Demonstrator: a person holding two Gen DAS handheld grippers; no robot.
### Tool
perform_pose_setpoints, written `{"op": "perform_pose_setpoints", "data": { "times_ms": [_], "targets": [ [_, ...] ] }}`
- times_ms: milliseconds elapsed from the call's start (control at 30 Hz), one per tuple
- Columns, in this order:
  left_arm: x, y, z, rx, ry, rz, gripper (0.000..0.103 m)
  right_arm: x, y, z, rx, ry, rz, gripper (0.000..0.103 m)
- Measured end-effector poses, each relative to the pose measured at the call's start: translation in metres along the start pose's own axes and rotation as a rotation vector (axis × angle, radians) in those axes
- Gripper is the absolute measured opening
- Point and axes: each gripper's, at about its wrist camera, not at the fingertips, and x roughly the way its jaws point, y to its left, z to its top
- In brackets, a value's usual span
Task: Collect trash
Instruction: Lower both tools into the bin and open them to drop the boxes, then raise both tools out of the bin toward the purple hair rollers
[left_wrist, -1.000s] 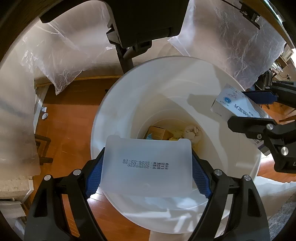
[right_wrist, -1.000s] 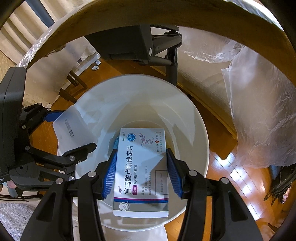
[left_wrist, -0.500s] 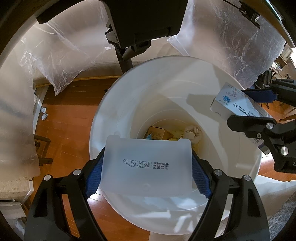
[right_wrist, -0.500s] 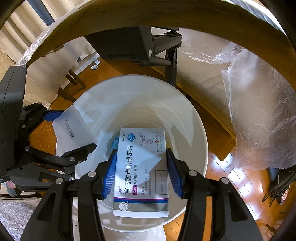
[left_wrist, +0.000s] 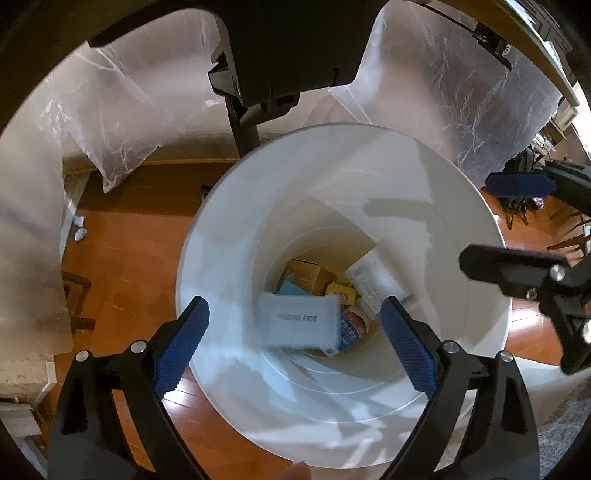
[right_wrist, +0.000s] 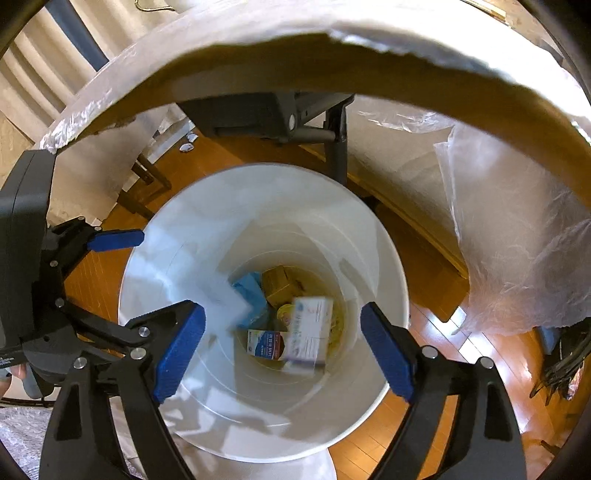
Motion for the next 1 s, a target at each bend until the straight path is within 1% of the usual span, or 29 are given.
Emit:
{"op": "perform_pose_setpoints", "data": {
  "times_ms": [100,367,467,533,567,600,667,700,733,767,800,833,867,900,933,967,1000],
  "targets": [
    [-0.003,-0.002,0.000,0.007,-0.010,-0.002,0.098,-0.005,-0.001,-0.002,0.004,-0.005,-0.001,0.085],
    [-0.026,0.002,-0.001,-0.001,-0.047,0.008,0.098,-0.034,-0.006,-0.006,0.007,-0.046,-0.007,0.085],
    [-0.052,0.004,-0.001,-0.003,-0.084,0.007,0.098,-0.058,-0.005,-0.008,-0.006,-0.076,-0.014,0.085],
    [-0.078,0.002,-0.002,0.010,-0.127,0.007,0.098,-0.088,0.000,-0.009,-0.036,-0.127,-0.019,0.085],
    [-0.105,0.001,-0.003,0.027,-0.184,0.002,0.098,-0.103,0.005,-0.008,-0.052,-0.156,-0.017,0.085],
    [-0.124,0.000,-0.002,0.039,-0.228,-0.003,0.098,-0.123,0.009,-0.007,-0.074,-0.203,-0.016,0.085],
    [-0.173,0.004,0.001,0.044,-0.369,0.001,0.098,-0.157,0.013,0.000,-0.109,-0.303,-0.034,0.087],
    [-0.191,0.008,0.003,0.032,-0.429,0.012,0.098,-0.176,0.016,0.006,-0.126,-0.380,-0.058,0.094],
    [-0.221,0.017,0.008,-0.004,-0.536,0.040,0.101,-0.192,0.015,0.010,-0.133,-0.450,-0.085,0.098],
    [-0.236,0.023,0.011,-0.033,-0.599,0.061,0.102,-0.207,0.014,0.015,-0.133,-0.529,-0.114,0.099],
    [-0.254,0.032,0.015,-0.076,-0.684,0.087,0.102,-0.224,0.013,0.022,-0.124,-0.631,-0.143,0.099],
    [-0.271,0.044,0.021,-0.143,-0.775,0.126,0.102,-0.231,0.012,0.028,-0.115,-0.686,-0.152,0.099],
    [-0.277,0.051,0.028,-0.187,-0.816,0.151,0.102,-0.237,0.009,0.038,-0.094,-0.740,-0.165,0.099],
    [-0.280,0.060,0.035,-0.228,-0.851,0.169,0.102,-0.239,0.006,0.046,-0.076,-0.753,-0.175,0.099],
    [-0.278,0.068,0.046,-0.257,-0.854,0.184,0.102,-0.237,0.001,0.059,-0.057,-0.747,-0.176,0.099],
    [-0.275,0.073,0.055,-0.266,-0.834,0.192,0.102,-0.232,-0.005,0.073,-0.039,-0.729,-0.166,0.099],
    [-0.267,0.079,0.070,-0.258,-0.791,0.193,0.102,-0.227,-0.008,0.081,-0.024,-0.713,-0.159,0.099]
  ]
}}
